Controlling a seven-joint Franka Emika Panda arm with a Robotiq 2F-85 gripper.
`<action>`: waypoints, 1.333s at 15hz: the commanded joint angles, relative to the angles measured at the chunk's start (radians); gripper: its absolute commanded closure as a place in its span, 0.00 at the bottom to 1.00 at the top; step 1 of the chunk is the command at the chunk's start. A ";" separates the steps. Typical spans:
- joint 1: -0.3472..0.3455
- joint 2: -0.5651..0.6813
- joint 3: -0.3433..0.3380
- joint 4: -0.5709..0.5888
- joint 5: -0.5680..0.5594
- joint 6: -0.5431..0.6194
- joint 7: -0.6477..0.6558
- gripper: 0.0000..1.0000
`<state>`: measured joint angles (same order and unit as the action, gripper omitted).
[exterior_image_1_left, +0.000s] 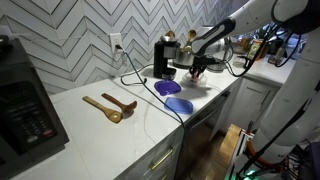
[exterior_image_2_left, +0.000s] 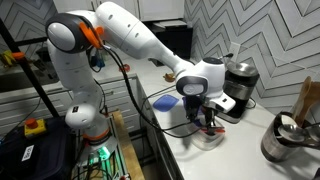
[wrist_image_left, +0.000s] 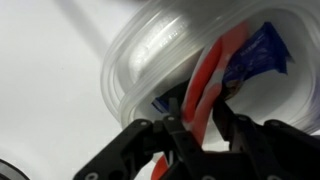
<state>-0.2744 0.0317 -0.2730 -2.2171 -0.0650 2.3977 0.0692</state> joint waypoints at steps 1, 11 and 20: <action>-0.005 0.002 -0.007 0.016 -0.007 -0.015 -0.015 0.91; -0.007 -0.023 -0.009 0.049 -0.002 -0.063 -0.014 0.96; -0.036 -0.111 -0.037 0.128 0.013 -0.239 0.033 0.96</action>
<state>-0.2900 -0.0418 -0.2917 -2.1054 -0.0641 2.2290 0.0781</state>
